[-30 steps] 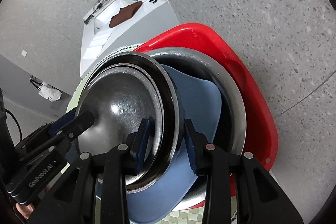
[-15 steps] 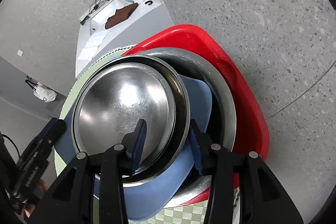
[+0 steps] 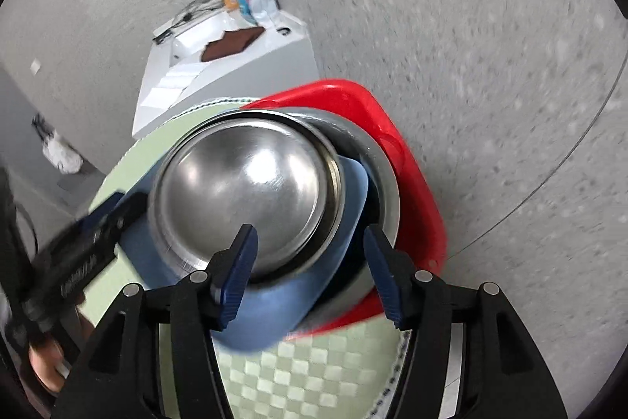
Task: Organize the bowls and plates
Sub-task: 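Lower the bowl stack onto the blue plate in the red basin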
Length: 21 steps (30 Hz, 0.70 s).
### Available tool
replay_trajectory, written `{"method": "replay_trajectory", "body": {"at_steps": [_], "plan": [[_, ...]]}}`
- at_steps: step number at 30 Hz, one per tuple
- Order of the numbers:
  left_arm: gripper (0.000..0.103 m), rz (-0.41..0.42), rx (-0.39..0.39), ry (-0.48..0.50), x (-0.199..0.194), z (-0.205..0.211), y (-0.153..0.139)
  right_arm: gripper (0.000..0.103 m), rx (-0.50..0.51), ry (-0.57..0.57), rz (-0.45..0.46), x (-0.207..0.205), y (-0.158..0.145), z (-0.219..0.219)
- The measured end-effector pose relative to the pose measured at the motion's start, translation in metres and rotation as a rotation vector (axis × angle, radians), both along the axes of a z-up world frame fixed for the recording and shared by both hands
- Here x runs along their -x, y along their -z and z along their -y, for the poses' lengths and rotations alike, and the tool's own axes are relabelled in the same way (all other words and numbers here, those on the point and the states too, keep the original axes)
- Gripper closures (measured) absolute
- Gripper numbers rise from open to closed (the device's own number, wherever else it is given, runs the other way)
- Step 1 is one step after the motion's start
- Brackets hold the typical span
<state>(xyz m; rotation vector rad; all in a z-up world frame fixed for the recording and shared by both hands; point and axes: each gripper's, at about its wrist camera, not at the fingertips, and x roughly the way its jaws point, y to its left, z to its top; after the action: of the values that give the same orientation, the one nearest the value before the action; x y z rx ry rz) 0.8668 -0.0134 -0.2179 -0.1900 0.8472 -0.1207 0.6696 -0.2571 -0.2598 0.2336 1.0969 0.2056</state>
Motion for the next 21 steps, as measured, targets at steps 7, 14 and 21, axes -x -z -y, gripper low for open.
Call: {"method": "replay_trajectory", "body": {"at_steps": [7,14,21], "plan": [[0.065,0.061,-0.032,-0.050,0.038,-0.018,-0.029,0.044,-0.065,0.065,-0.037,0.024,0.010,0.019],[0.066,0.020,-0.072,-0.075,0.052,-0.019,-0.023,0.046,-0.145,0.038,-0.076,0.028,0.021,0.016],[0.070,0.010,-0.086,-0.061,0.036,-0.007,-0.022,0.046,-0.147,0.025,-0.084,0.030,0.026,0.012]]}}
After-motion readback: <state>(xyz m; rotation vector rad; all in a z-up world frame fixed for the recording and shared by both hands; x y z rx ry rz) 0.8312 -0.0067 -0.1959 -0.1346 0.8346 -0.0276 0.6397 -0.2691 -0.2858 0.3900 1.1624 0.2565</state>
